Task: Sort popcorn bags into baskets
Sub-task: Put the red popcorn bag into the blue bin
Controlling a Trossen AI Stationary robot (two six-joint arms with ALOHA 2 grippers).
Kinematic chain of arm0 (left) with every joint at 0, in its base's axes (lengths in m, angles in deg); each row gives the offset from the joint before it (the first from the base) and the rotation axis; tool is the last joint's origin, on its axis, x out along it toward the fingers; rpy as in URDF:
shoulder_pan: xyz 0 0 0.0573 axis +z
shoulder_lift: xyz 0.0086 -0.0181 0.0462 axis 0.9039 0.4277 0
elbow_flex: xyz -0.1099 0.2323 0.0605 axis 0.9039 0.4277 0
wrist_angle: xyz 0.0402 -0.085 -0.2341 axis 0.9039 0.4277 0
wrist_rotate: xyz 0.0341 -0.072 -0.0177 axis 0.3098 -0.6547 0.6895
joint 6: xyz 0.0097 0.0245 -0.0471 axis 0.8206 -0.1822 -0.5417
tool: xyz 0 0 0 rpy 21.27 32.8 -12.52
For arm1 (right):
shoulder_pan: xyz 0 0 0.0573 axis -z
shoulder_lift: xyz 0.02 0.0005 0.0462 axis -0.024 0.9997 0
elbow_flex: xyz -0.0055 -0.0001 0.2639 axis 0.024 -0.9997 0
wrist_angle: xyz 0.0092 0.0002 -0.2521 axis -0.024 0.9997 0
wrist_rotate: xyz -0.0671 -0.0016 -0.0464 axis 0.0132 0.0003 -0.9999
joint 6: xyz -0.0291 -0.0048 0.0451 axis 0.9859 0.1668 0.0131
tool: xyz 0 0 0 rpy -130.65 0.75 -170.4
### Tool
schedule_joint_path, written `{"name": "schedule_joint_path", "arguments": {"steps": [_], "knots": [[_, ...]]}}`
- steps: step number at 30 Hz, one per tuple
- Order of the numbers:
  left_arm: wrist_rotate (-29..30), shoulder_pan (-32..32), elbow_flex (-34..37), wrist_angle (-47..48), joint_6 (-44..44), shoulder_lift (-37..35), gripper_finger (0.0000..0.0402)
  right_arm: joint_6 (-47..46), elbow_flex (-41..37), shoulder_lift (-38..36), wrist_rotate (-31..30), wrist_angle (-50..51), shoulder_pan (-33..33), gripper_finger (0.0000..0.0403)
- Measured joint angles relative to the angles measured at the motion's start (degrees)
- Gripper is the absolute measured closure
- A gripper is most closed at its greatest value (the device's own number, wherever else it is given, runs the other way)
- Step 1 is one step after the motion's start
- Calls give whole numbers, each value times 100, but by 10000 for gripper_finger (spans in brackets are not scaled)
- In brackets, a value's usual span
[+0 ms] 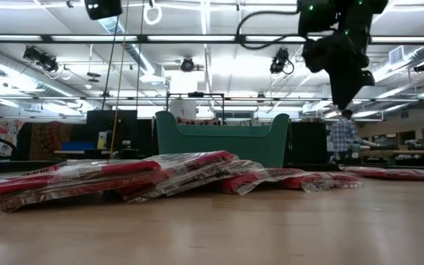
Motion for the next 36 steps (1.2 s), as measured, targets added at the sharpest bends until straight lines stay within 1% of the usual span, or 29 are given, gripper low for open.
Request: {"name": "schedule_joint_path", "arguments": {"steps": [3,7,12,13,17,21,24,26,29,32,34,36], "knots": [[9,-130,406,-208,-170,88,221,-124,0,-231,0,-292,-196,266],[6,-261,904,-489,-625,156,221,-146,0,-535,-8,-587,-475,266],[-57,-313,1447,-771,-1463,233,221,80,0,-856,-21,-894,-782,266],[-148,-313,1548,-819,-1655,225,221,133,0,-908,-22,-957,-831,266],[-586,-316,1993,-1578,-2325,225,221,434,0,-1084,-49,-993,-982,266],[-633,-532,2536,-2587,-2882,218,221,770,0,-1192,-242,-938,-1141,266],[-474,-687,2945,-3310,-3533,218,221,749,0,-1286,-294,-873,-1278,266],[-178,-714,3105,-3574,-3777,218,221,691,0,-1390,-251,-802,-1371,266],[417,-592,3166,-3443,-3870,218,221,696,0,-1577,-322,-668,-1547,266],[850,-429,3166,-3182,-3699,218,221,557,0,-1757,-681,-611,-1687,266],[981,-335,3166,-2976,-3462,218,221,470,0,-1857,-958,-669,-1757,266],[897,-223,3167,-2786,-3229,248,221,471,0,-1925,-1221,-761,-1803,266]]}}
